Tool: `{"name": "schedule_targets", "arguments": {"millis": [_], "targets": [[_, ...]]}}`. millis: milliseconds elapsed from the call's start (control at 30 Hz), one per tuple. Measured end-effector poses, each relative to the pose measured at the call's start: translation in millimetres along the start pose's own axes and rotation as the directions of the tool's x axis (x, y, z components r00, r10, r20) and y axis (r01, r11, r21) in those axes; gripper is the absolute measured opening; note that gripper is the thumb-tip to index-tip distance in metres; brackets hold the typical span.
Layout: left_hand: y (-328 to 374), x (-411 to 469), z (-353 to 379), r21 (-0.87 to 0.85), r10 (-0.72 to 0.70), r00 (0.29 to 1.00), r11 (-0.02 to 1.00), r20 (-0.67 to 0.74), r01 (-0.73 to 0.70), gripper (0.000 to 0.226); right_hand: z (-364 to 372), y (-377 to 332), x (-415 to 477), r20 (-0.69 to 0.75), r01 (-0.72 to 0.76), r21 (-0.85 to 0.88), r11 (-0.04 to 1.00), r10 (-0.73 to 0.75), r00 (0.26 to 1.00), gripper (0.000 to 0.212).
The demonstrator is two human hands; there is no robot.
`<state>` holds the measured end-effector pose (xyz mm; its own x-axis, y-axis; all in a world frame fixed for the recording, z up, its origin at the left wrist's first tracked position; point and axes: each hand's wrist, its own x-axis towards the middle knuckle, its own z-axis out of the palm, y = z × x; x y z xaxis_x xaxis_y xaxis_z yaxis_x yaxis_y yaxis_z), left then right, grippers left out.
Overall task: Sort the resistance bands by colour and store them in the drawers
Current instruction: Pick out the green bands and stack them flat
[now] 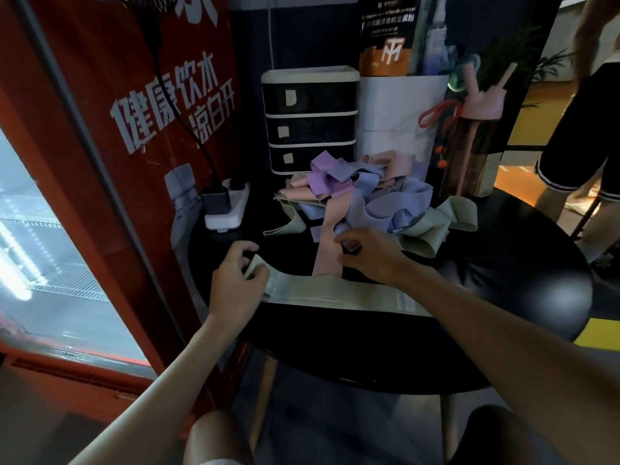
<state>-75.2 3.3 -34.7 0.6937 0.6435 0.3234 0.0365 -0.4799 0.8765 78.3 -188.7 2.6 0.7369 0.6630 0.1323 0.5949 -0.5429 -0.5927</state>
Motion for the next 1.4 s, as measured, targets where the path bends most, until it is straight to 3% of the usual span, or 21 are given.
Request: {"name": "schedule_targets", "arguments": {"millis": [167,333,400,467,533,667,767,867,1000,1133,1400], "targets": [[-2.6,1.3,0.5,0.009,0.015,1.0,1.0,0.017,-0.015,0.025,14.5,4.4,12.5,-0.022,0.005,0.052,0.999,-0.003,1.0,0.03],[-8.4,3.0,0.4,0.03,0.008,1.0,1.0,0.008,-0.008,0.023,14.0,-6.6,24.6,-0.046,0.044,-0.026,0.999,-0.045,0.998,0.017],[-9.3,3.2,0.5,0.027,0.003,1.0,1.0,0.006,-0.004,0.023,9.3,-13.8,29.6,-0.108,0.07,0.006,0.998,-0.069,0.992,0.015],[-9.1,3.0,0.4,0.021,0.006,1.0,1.0,0.003,-0.006,0.023,4.1,-19.5,36.9,-0.235,0.105,0.008,0.994,-0.1,0.967,0.029],[-8.0,2.8,0.3,0.018,0.008,1.0,1.0,-0.002,-0.008,0.023,2.1,-20.3,45.7,-0.323,0.123,0.008,0.992,-0.114,0.939,0.02],[-7.7,2.3,0.0,0.008,0.004,1.0,1.0,-0.003,-0.004,0.022,9.3,-13.5,47.6,-0.189,0.161,0.033,0.986,-0.152,0.97,0.026],[-7.4,1.7,-0.1,0.014,0.01,1.0,1.0,0.0,-0.01,0.022,14.5,-10.6,36.6,-0.15,0.155,0.011,0.988,-0.151,0.977,0.014],[-6.2,1.4,-0.1,0.02,0.013,1.0,1.0,0.012,-0.013,0.023,15.5,-9.6,32.2,-0.139,0.163,0.016,0.986,-0.16,0.977,0.036],[-4.8,1.8,-0.3,0.055,0.014,1.0,0.998,0.022,-0.015,0.026,13.5,-6.9,23.6,-0.129,0.112,0.009,0.994,-0.11,0.985,0.036],[-3.4,1.4,-1.3,0.059,0.006,0.999,0.998,0.035,-0.008,0.025,1.3,-1.9,-8.9,0.023,0.101,0.073,0.992,-0.103,0.994,0.034],[-4.5,2.0,-1.1,0.08,-0.002,1.0,0.997,0.031,-0.001,0.025,-32.5,35.7,-77.2,0.159,0.095,-0.175,0.98,-0.067,0.985,0.061]]}}
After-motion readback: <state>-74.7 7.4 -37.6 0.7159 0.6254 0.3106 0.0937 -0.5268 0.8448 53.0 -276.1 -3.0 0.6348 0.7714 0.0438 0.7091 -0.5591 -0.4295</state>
